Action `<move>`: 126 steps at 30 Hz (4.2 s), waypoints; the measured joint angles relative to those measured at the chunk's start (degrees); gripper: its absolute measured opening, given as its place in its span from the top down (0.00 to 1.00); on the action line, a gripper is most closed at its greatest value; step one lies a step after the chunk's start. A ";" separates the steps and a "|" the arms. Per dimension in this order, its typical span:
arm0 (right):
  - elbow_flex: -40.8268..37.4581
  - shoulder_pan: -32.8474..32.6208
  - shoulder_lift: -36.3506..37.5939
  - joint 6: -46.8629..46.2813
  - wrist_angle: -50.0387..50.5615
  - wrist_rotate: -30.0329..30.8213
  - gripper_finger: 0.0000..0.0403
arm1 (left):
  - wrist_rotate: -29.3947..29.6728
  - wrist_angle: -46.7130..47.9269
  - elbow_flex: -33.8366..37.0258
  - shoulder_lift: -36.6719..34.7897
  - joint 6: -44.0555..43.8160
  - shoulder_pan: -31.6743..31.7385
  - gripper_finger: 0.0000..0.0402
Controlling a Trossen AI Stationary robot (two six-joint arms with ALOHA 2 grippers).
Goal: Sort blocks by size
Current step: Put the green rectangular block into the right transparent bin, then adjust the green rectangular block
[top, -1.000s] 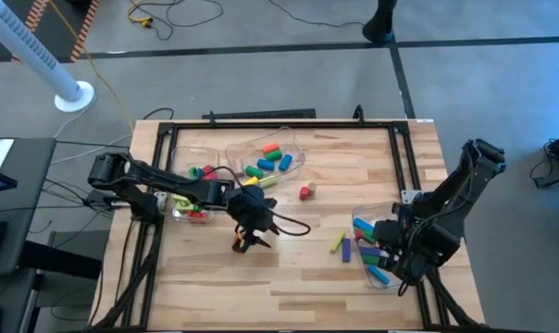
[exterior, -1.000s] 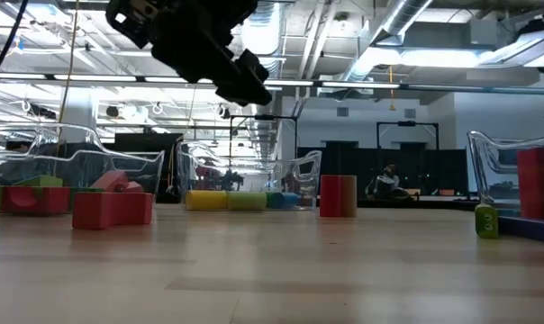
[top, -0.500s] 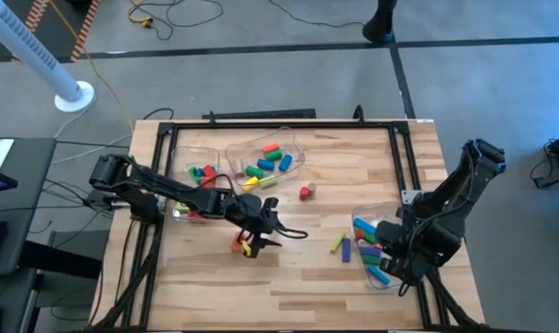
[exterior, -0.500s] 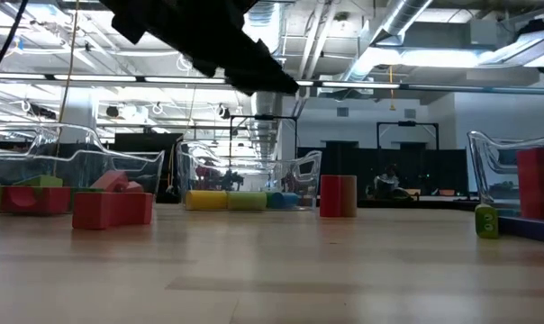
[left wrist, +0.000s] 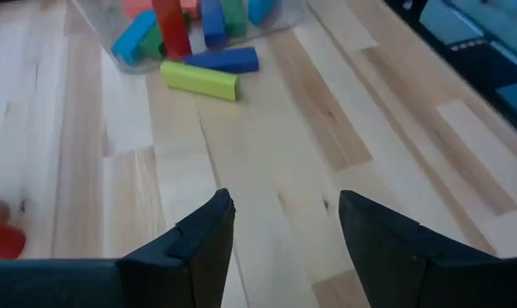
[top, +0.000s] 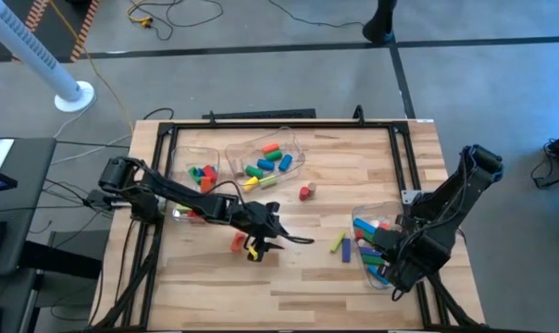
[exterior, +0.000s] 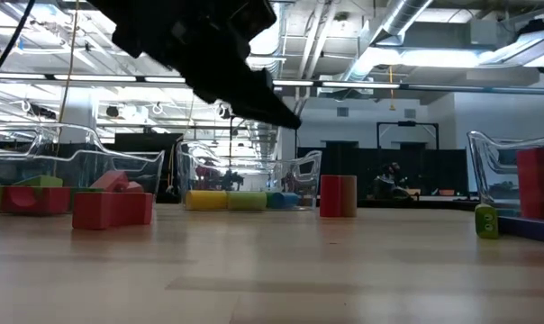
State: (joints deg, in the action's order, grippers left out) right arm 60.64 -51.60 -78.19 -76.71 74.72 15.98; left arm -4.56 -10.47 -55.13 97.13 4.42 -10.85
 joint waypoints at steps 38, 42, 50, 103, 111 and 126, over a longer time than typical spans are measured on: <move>5.29 24.42 -7.53 45.09 -23.64 -3.31 0.43 | 0.76 4.27 0.02 0.51 5.34 -0.81 0.49; 5.29 27.91 -11.88 49.48 -23.80 -10.26 0.43 | 0.74 5.53 0.02 0.51 4.68 -0.82 0.49; 5.29 30.93 -19.10 56.01 -22.30 -14.66 0.43 | 0.73 6.07 0.02 0.51 4.27 -1.12 0.49; 6.44 29.55 -25.60 55.57 -16.64 -10.21 0.59 | 0.72 8.16 0.02 0.45 3.70 -1.24 0.49; 4.37 29.87 -25.60 55.09 -19.19 -11.58 0.59 | 0.72 8.58 0.02 0.45 3.72 -1.24 0.49; 4.48 32.01 -26.21 56.97 -34.69 -11.15 0.69 | 0.83 9.91 0.02 0.45 3.74 -1.24 0.49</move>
State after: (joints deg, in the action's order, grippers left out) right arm 65.12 -19.59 -104.40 -19.74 40.03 4.84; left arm -3.73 -0.56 -55.11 97.58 8.16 -12.10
